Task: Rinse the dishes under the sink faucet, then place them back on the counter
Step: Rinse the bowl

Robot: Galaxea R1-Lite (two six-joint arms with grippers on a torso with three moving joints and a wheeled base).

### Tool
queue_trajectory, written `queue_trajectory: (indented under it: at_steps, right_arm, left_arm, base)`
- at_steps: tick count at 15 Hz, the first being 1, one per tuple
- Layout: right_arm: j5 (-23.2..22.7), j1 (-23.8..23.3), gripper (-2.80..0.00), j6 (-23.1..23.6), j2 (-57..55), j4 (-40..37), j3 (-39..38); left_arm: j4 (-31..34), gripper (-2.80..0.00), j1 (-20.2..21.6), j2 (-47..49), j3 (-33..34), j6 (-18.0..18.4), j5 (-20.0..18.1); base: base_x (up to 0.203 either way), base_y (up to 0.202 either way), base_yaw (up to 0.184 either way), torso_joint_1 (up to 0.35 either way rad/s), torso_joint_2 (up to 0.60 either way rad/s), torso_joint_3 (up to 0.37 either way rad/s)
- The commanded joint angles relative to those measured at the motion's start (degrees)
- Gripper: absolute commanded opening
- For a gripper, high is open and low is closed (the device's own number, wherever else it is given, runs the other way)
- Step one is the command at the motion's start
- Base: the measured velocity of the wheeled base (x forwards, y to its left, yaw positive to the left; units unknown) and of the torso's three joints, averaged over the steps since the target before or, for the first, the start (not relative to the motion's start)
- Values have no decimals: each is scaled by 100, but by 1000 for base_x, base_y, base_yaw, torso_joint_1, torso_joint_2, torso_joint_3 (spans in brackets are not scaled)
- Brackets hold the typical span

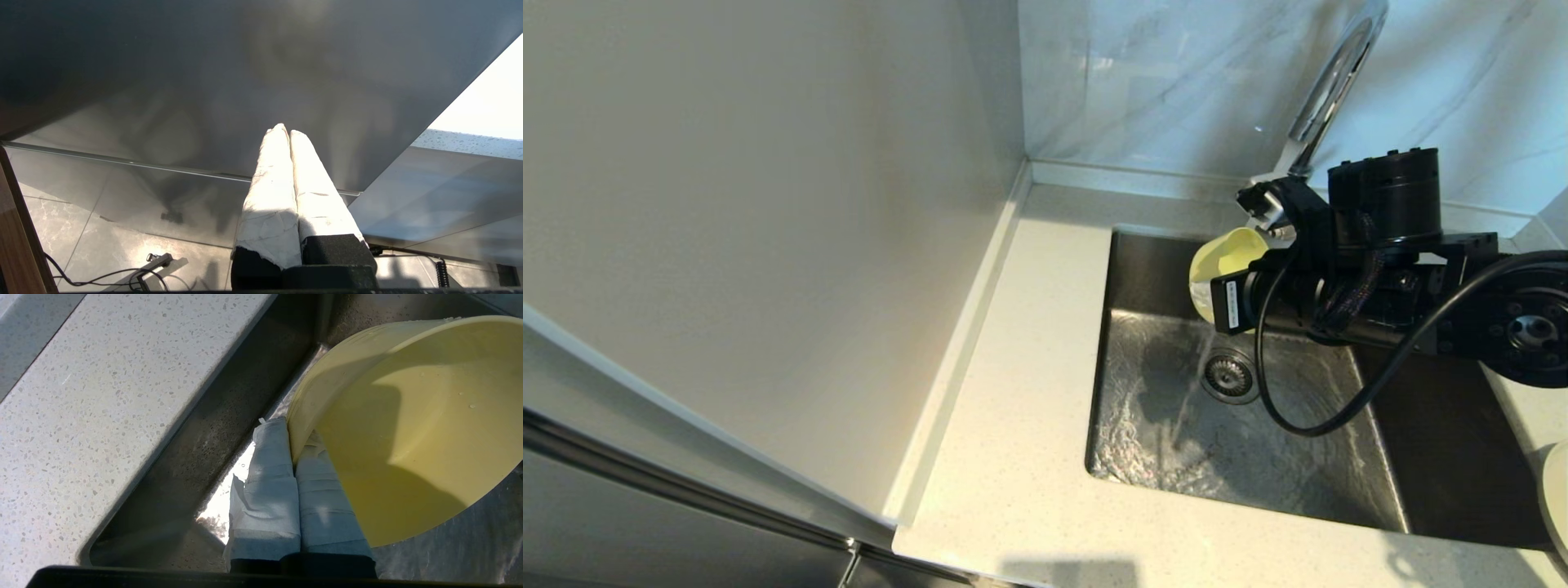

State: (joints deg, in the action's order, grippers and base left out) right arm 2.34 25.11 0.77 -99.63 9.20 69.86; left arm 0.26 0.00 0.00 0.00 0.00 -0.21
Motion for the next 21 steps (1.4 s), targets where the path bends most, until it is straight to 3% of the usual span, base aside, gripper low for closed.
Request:
queue_trajectory:
  at_steps: [1, 12, 15, 19, 21]
  right_arm:
    - [3, 11, -280, 11, -21, 2, 1]
    - [12, 2, -280, 257, -184, 108, 6]
    - [168, -386, -280, 199, -46, 84, -72]
    - [3, -1020, -280, -844, 636, 105, -469]
    - [-640, -1253, -280, -2167, 881, 116, -341]
  left_arm:
    - [0, -280, 0, 0, 0, 0, -3]
    - [0, -280, 0, 0, 0, 0, -3]
    - [0, -280, 0, 0, 0, 0, 3]
    - [0, -280, 0, 0, 0, 0, -6]
    - [0, -280, 0, 0, 0, 0, 3]
  base:
    - [0, 0, 0, 0, 0, 0]
    - [0, 0, 0, 0, 0, 0]
    - [0, 0, 0, 0, 0, 0]
    - [0, 0, 0, 0, 0, 0]
    - [0, 0, 0, 0, 0, 0]
